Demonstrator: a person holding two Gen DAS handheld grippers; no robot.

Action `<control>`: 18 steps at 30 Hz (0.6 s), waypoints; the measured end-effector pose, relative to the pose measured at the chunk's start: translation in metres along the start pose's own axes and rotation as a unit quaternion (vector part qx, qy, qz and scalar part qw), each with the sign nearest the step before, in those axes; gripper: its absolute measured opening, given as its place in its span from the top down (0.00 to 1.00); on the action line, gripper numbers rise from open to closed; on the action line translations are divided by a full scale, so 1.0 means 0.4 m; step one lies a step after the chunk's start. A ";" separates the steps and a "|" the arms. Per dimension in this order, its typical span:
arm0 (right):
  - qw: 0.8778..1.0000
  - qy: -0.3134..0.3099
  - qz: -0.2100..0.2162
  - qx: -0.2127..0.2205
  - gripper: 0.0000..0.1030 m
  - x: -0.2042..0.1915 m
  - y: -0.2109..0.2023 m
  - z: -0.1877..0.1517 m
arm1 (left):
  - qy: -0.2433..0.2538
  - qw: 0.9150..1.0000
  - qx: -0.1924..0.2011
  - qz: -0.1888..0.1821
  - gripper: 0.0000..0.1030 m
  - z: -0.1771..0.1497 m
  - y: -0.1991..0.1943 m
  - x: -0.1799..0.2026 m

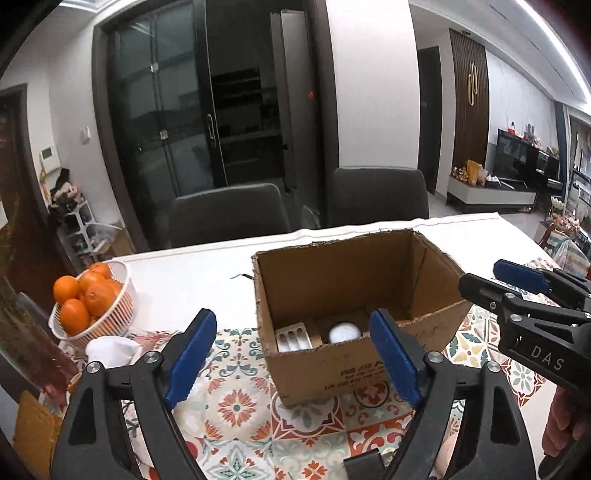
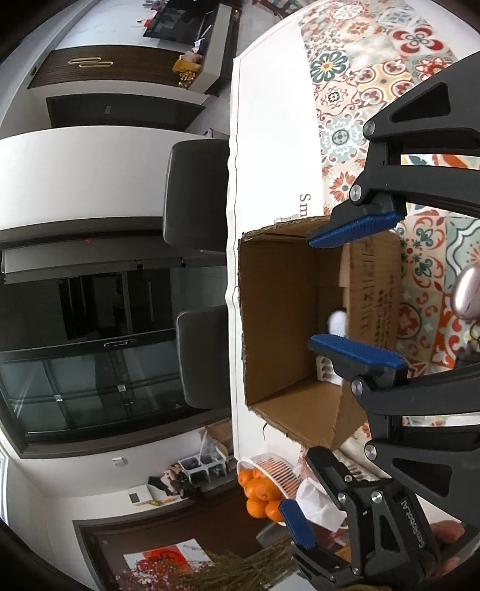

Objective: Organize rigid objects
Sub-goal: 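Withdraw the left tool from the box back toward the table items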

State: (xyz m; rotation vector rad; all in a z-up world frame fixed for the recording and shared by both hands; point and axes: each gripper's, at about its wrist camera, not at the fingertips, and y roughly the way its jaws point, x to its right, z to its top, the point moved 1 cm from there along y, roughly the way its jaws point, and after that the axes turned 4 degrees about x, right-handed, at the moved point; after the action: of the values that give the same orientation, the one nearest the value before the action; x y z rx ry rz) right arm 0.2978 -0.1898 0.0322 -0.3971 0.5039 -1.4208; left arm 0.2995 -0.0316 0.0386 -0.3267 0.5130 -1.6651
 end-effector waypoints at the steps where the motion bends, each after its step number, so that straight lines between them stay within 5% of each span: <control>1: 1.000 -0.001 -0.001 0.002 0.46 -0.002 -0.007 -0.003 | 0.000 1.000 0.004 0.005 0.13 -0.002 -0.012 -0.003; 11: 0.999 -0.018 -0.021 0.038 0.23 -0.029 -0.109 -0.038 | -0.017 0.999 0.028 0.040 0.03 -0.070 -0.122 -0.021; 18: 0.999 -0.018 -0.016 0.030 0.21 -0.042 -0.130 -0.064 | -0.039 0.997 0.026 0.064 0.00 -0.122 -0.160 -0.038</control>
State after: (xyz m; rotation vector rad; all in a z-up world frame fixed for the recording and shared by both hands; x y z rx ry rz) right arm 0.2392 -0.1782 0.0408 -0.3822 0.4261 -1.4543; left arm 0.2231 -0.0030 0.0302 -0.3122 0.4222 -1.5326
